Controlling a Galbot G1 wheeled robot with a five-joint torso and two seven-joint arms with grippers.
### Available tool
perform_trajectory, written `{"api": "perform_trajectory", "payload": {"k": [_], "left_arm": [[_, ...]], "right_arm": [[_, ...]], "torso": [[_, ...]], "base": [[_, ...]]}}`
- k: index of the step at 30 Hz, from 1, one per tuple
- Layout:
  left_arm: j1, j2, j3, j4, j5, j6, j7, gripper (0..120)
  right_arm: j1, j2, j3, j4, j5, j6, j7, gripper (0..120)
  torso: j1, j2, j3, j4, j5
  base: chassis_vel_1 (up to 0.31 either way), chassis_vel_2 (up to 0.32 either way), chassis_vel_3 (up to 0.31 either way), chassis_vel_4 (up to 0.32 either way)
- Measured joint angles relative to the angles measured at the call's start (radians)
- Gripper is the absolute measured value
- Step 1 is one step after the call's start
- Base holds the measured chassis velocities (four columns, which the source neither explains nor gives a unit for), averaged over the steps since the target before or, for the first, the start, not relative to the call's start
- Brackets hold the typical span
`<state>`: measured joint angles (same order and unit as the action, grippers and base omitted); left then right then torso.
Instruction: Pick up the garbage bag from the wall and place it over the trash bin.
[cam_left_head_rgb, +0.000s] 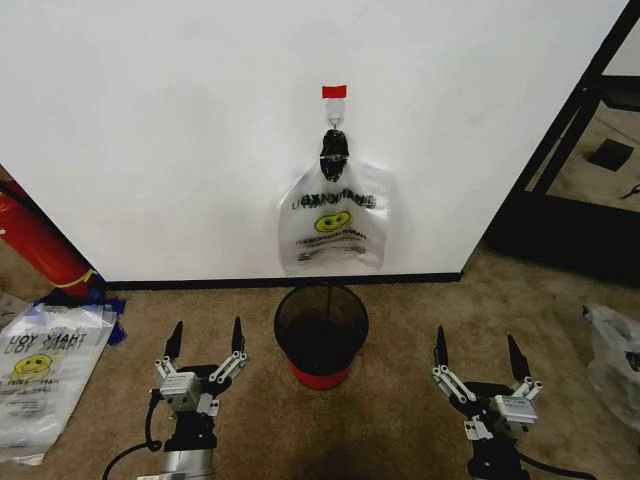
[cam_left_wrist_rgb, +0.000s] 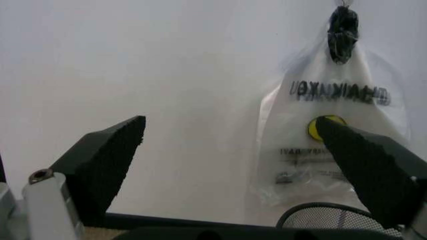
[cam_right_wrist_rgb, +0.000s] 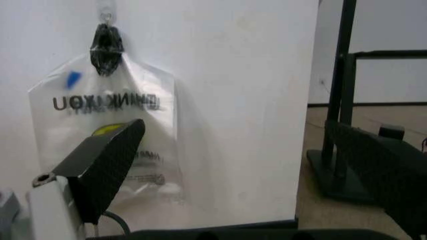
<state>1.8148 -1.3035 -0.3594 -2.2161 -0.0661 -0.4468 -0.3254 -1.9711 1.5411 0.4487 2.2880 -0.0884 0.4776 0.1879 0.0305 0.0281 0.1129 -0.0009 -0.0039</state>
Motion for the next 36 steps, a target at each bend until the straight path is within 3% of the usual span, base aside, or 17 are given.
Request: {"api": "perform_trajectory", "payload": {"k": [9, 14, 16, 17, 22, 24, 25, 29, 32, 36], "left_arm": [[-0.001, -0.007, -0.007, 0.011, 0.0, 0.002, 0.0, 100], [-0.003, -0.011, -0.008, 0.013, 0.004, 0.009, 0.0, 100], [0.002, -0.016, -0.009, 0.014, 0.011, 0.01, 0.0, 100], [0.002, -0.016, -0.009, 0.014, 0.011, 0.01, 0.0, 100], [0.011, -0.024, -0.014, 0.017, 0.026, 0.01, 0.0, 100], [0.018, -0.03, -0.018, 0.015, 0.039, 0.012, 0.001, 100], [0.018, -0.03, -0.018, 0.015, 0.039, 0.012, 0.001, 100], [0.026, -0.045, -0.024, 0.016, 0.056, 0.013, 0.0, 100], [0.037, -0.06, -0.025, 0.018, 0.071, 0.013, -0.001, 100], [0.043, -0.067, -0.025, 0.015, 0.084, 0.012, -0.002, 100]], "right_arm": [[0.095, -0.041, -0.007, -0.012, 0.061, -0.121, -0.027, 100], [0.226, -0.142, 0.004, -0.018, 0.313, -0.254, -0.132, 100], [0.327, -0.218, 0.01, -0.054, 0.504, -0.311, -0.206, 100], [0.327, -0.218, 0.01, -0.054, 0.504, -0.311, -0.206, 100], [0.519, -0.313, 0.01, -0.163, 0.756, -0.371, -0.336, 100], [0.667, -0.352, -0.03, -0.251, 0.912, -0.416, -0.394, 100], [0.667, -0.352, -0.03, -0.251, 0.912, -0.416, -0.394, 100], [0.887, -0.353, -0.126, -0.379, 1.059, -0.493, -0.406, 100], [1.037, -0.317, -0.207, -0.52, 1.125, -0.502, -0.402, 100], [1.138, -0.286, -0.252, -0.604, 1.158, -0.502, -0.405, 100]], "torso": [[0.0, 0.0, 0.0, 0.0, 0.0], [0.0, 0.0, 0.0, 0.0, 0.0001], [0.0, 0.0, 0.0, 0.0003, 0.0003], [0.0, 0.0, 0.0, 0.0003, 0.0003], [0.0, 0.0, 0.0, 0.0003, 0.0003], [0.0, 0.0, 0.0, 0.0, 0.0003], [0.0, 0.0, 0.0, 0.0, 0.0003], [0.0, 0.0, 0.0, 0.0005, 0.0001], [0.0, 0.0, 0.0, 0.0002, 0.0002], [0.0, 0.0, 0.0, 0.0003, -0.0001]], "base": [[0.0, 0.0, 0.0, 0.0], [0.0, 0.0, 0.0, 0.0], [0.0, 0.0, 0.0, 0.0], [0.0, 0.0, 0.0, 0.0], [0.0, 0.0, 0.0, 0.0], [0.0, 0.0, 0.0, 0.0], [0.0, 0.0, 0.0, 0.0], [0.0, 0.0, 0.0, 0.0], [0.0, 0.0, 0.0, 0.0], [0.0, 0.0, 0.0, 0.0]]}}
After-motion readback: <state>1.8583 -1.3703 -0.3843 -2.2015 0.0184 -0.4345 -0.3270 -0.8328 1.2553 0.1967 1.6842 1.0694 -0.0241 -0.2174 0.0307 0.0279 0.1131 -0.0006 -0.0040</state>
